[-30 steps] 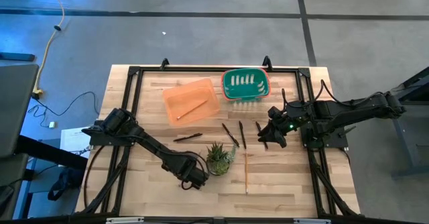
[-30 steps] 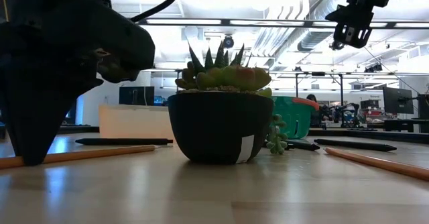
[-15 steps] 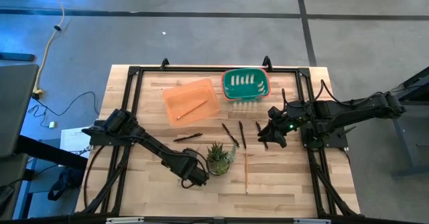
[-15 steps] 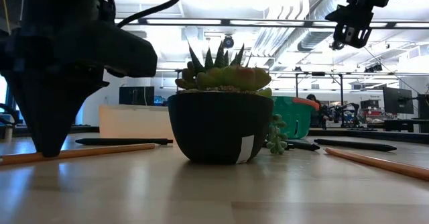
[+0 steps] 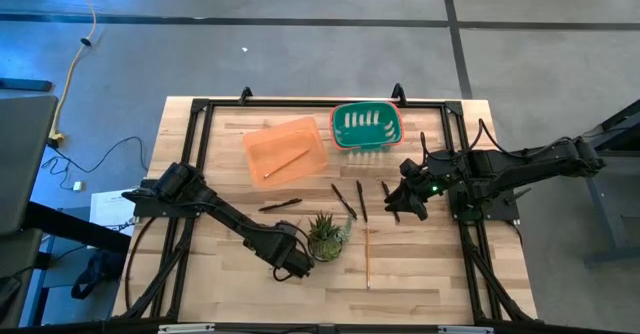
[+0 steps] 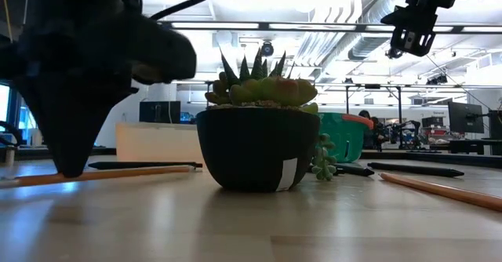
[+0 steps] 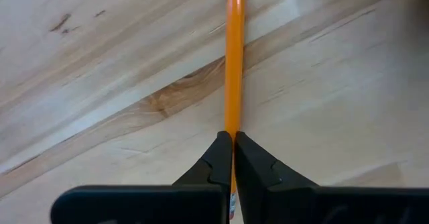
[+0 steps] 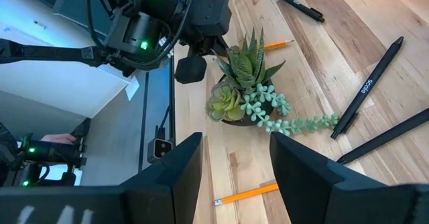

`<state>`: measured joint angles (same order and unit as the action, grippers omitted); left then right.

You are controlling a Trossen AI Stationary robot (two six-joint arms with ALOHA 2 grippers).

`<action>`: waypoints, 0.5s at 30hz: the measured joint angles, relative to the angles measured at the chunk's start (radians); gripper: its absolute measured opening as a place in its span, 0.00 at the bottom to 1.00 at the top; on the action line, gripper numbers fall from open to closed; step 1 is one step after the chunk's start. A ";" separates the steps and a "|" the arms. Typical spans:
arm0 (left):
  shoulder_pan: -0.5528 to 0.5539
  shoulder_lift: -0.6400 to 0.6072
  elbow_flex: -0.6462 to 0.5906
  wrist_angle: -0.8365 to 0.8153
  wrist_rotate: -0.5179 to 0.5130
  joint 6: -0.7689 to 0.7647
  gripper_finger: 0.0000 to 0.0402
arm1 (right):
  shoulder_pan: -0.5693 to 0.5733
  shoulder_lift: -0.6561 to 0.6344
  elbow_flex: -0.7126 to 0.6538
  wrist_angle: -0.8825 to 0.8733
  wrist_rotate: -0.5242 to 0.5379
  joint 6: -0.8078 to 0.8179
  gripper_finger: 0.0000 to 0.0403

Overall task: Sort pens & pencils
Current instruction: Put the orange pencil into the orange bin

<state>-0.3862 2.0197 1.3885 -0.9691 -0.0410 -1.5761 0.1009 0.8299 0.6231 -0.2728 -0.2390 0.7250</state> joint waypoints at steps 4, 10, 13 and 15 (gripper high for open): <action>0.000 0.000 0.022 -0.037 -0.016 0.000 0.00 | 0.000 0.000 0.000 0.000 0.000 0.000 0.41; 0.000 -0.001 0.047 -0.106 -0.024 0.000 0.00 | 0.000 0.000 0.000 0.000 0.000 0.000 0.41; 0.000 -0.003 0.052 -0.116 -0.028 0.000 0.00 | 0.000 0.000 0.000 0.000 0.000 0.000 0.41; 0.000 -0.013 0.052 -0.119 -0.033 0.000 0.00 | 0.000 0.000 0.000 0.000 0.000 0.000 0.41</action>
<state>-0.3862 2.0062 1.4406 -1.0881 -0.0745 -1.5761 0.1009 0.8297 0.6231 -0.2728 -0.2390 0.7250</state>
